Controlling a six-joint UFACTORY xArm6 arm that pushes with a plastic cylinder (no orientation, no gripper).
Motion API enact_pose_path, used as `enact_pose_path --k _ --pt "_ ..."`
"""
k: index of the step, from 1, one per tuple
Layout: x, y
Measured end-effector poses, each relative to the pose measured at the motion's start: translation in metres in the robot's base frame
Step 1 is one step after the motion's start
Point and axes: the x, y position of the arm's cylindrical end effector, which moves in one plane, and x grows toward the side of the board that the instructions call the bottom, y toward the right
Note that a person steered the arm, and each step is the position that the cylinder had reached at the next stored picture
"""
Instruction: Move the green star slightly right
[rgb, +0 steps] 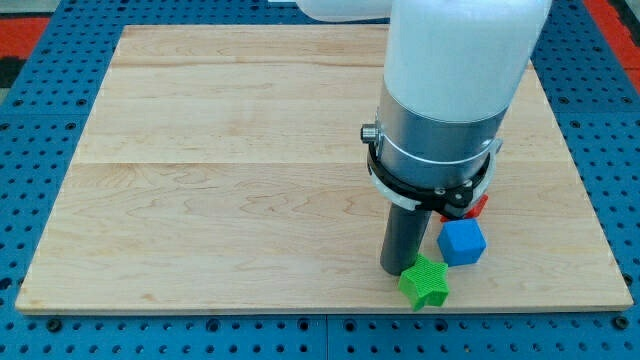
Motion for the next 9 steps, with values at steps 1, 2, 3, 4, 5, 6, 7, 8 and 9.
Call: enact_pose_path --k 1,2,3,4,5,6,7,8,9 --pt "0.000 0.000" --pt "0.000 -0.030" --pt "0.010 -0.037" --pt "0.017 -0.024" --pt "0.026 -0.015" --pt "0.029 -0.004" --pt "0.029 0.009" --pt "0.029 0.024" --pt "0.029 0.042"
